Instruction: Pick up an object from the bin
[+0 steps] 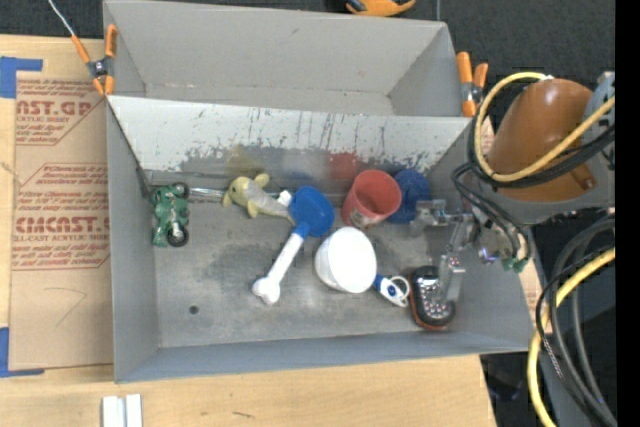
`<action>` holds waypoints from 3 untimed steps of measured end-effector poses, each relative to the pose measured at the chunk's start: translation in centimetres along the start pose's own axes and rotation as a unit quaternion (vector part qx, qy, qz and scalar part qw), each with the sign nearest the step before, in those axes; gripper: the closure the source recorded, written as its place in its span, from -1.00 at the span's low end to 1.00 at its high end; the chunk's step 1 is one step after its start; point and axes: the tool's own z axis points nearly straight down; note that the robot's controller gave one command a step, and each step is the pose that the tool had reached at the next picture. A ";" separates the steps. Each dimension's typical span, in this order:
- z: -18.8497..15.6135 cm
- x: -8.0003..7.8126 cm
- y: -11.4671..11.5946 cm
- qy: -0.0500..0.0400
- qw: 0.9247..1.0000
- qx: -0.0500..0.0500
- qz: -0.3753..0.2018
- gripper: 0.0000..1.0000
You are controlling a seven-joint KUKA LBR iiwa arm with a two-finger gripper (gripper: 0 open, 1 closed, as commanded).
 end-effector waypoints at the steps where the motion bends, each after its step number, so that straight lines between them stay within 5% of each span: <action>1: 3.3 -3.1 0.8 -0.002 1.000 0.001 0.013 -1.00; 2: 7.8 -7.6 1.5 -0.003 0.993 0.000 0.114 -1.00; 3: -3.6 -6.4 1.9 -0.007 0.972 -0.001 0.233 -1.00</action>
Offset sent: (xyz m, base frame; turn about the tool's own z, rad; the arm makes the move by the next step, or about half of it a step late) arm 0.0516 0.0126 -0.0659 0.0289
